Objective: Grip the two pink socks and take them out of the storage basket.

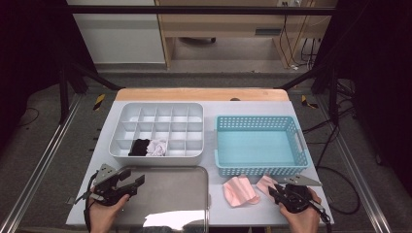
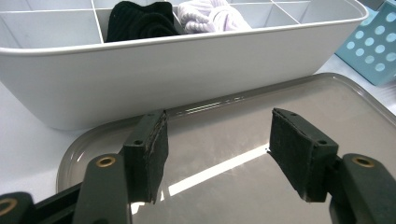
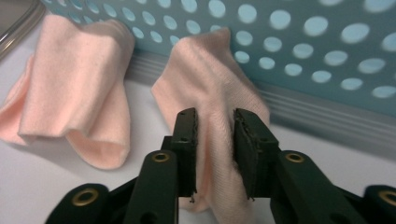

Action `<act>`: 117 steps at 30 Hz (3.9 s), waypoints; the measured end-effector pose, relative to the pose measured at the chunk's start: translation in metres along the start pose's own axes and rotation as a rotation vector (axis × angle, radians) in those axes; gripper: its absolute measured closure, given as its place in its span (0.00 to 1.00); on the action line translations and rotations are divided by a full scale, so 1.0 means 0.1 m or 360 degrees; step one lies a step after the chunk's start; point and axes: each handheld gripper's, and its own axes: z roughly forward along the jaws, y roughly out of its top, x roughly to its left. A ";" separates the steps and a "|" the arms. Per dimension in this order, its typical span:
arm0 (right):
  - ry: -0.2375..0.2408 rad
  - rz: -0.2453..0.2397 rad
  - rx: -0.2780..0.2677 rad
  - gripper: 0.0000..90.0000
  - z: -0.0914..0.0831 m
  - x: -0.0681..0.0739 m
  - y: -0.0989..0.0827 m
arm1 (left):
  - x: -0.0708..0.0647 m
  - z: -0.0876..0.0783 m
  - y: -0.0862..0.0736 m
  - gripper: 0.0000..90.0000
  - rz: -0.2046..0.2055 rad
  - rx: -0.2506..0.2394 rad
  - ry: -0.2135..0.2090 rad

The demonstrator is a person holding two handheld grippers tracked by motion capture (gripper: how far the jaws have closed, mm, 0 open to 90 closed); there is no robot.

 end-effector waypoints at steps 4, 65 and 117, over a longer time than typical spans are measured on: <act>-0.0010 -0.0036 -0.0081 0.72 -0.07 0.03 0.05 | 0.00 0.00 0.00 0.41 -0.0001 -0.0002 0.0002; 0.0752 -0.0358 0.0041 0.89 0.64 1.63 0.57 | -0.09 -0.03 0.02 0.40 0.0010 -0.0018 -0.0045; 0.0415 -0.0288 0.0019 0.92 0.54 0.90 0.18 | -1.43 0.72 0.01 0.85 0.0325 0.0383 -0.0314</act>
